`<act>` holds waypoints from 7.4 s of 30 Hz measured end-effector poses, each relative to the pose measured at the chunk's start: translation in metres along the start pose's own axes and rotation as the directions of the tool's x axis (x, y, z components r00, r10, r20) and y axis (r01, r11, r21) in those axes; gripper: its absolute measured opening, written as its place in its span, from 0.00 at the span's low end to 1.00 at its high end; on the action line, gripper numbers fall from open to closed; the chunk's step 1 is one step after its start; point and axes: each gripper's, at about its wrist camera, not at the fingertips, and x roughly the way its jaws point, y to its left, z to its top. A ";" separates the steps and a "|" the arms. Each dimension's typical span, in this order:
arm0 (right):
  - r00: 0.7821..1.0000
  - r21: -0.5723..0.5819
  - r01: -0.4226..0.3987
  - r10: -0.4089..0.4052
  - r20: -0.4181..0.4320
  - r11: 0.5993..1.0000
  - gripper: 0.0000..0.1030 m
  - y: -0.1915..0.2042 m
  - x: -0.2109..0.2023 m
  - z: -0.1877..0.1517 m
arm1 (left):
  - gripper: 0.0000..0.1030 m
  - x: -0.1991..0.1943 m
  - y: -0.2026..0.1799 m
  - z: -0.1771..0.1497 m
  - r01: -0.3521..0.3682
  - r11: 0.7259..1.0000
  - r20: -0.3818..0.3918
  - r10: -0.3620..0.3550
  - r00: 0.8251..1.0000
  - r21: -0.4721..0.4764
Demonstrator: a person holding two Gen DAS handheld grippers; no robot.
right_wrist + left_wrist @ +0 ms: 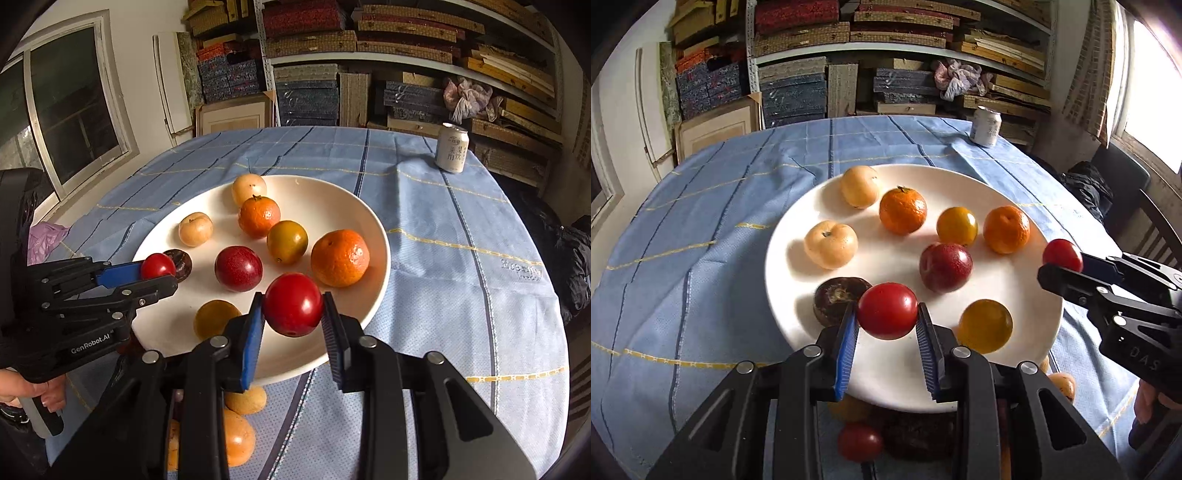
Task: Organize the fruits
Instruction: 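Lower both red tomatoes onto the plate and open both grippers, then grasp a large pale yellow fruit with the left gripper while the right gripper grasps a speckled orange fruit, then carry both fruits over the plate and open both grippers to release them, then grasp a red tomato with the left gripper while the right gripper grasps a small tan fruit, then lift the red tomato and tan fruit and carry them toward the plate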
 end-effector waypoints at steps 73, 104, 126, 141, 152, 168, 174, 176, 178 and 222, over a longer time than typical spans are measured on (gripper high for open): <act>0.994 0.060 0.015 -0.008 -0.105 0.998 0.41 -0.022 -0.043 -0.085 | 0.43 -0.033 -0.081 -0.095 0.117 0.989 -0.093 -0.109 0.990 0.092; 1.000 -0.021 0.006 -0.006 -0.002 1.000 0.41 0.020 -0.025 0.002 | 0.43 -0.031 -0.010 -0.006 0.042 0.999 0.061 -0.042 0.997 -0.008; 0.994 0.021 0.110 -0.110 0.000 0.994 0.78 -0.002 -0.001 0.008 | 0.96 -0.025 0.004 0.013 -0.086 0.996 0.183 0.089 0.979 -0.023; 0.994 -0.044 0.004 -0.009 -0.111 0.999 0.90 0.003 -0.023 -0.043 | 0.96 -0.047 0.031 -0.056 -0.184 0.982 0.020 0.183 0.983 0.050; 0.986 0.004 0.019 -0.018 -0.168 1.000 0.91 0.002 0.004 -0.057 | 0.96 -0.035 0.028 -0.083 -0.104 0.992 -0.064 0.109 0.992 0.064; 0.987 -0.073 0.048 -0.058 -0.151 0.996 0.28 0.022 0.004 -0.058 | 0.25 -0.031 0.015 -0.085 -0.037 0.999 -0.106 0.041 0.994 0.037; 0.989 -0.109 0.063 -0.076 -0.123 0.992 0.27 0.029 0.002 -0.058 | 0.24 -0.032 0.019 -0.086 -0.016 1.000 -0.088 0.018 0.996 0.020; 0.989 -0.124 0.055 -0.071 -0.128 0.991 0.27 0.030 0.002 -0.058 | 0.24 -0.034 0.019 -0.086 -0.013 1.000 -0.087 0.015 0.996 0.024; 0.991 -0.134 0.046 -0.062 -0.118 0.990 0.27 0.033 -0.003 -0.059 | 0.24 -0.037 0.019 -0.086 -0.013 0.999 -0.082 0.015 0.997 0.030; 0.996 -0.146 0.025 -0.037 -0.084 0.989 0.28 0.040 -0.012 -0.063 | 0.79 -0.021 0.049 -0.068 -0.100 0.994 -0.049 0.097 0.994 -0.044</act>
